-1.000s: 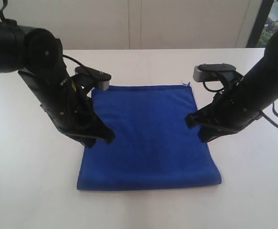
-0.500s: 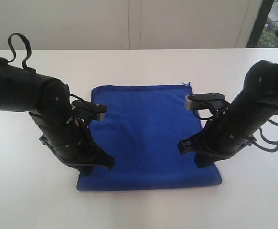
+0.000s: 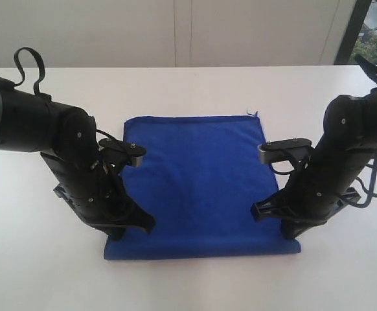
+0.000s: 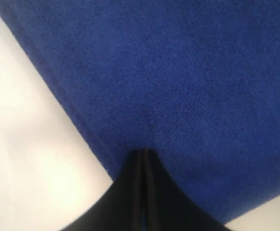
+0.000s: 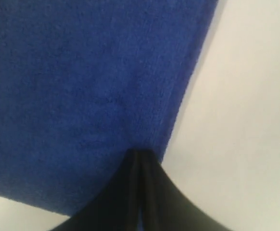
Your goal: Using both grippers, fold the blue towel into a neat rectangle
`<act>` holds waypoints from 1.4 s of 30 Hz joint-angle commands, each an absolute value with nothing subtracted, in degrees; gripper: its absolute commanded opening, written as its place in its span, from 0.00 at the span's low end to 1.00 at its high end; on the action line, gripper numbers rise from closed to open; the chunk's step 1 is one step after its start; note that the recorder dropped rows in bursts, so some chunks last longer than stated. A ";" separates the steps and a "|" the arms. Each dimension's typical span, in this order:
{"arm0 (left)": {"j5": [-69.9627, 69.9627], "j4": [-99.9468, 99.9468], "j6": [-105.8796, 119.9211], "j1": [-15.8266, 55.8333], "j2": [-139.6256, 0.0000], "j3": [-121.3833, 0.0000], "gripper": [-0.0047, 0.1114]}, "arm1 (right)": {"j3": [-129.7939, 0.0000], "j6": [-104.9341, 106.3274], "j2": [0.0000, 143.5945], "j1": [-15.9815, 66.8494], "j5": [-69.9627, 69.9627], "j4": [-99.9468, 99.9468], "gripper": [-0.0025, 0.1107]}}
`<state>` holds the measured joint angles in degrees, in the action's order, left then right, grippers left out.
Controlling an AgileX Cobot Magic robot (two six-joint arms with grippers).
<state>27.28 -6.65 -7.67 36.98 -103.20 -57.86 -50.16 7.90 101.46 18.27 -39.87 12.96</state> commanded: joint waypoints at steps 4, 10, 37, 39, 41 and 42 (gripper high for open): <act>34.53 -5.05 -5.55 37.33 -96.94 -58.98 0.04 | -51.36 12.17 93.17 18.27 -44.33 11.86 0.02; 39.75 -5.05 17.94 37.33 -91.55 -58.98 0.04 | -50.88 30.31 88.43 18.27 -47.05 11.97 0.02; 34.44 -17.04 50.74 37.33 -94.21 -54.47 0.43 | -39.08 77.69 87.49 18.27 -35.79 22.97 0.35; 34.32 -17.56 52.76 37.33 -95.40 -54.47 0.43 | -38.77 77.83 87.49 18.27 -34.61 23.12 0.35; 34.32 -17.56 52.92 37.33 -96.23 -54.47 0.43 | -38.63 77.83 87.56 18.27 -33.90 23.12 0.35; 34.32 -17.56 52.90 37.33 -96.61 -54.47 0.43 | -38.63 77.83 87.56 18.27 -33.51 23.12 0.35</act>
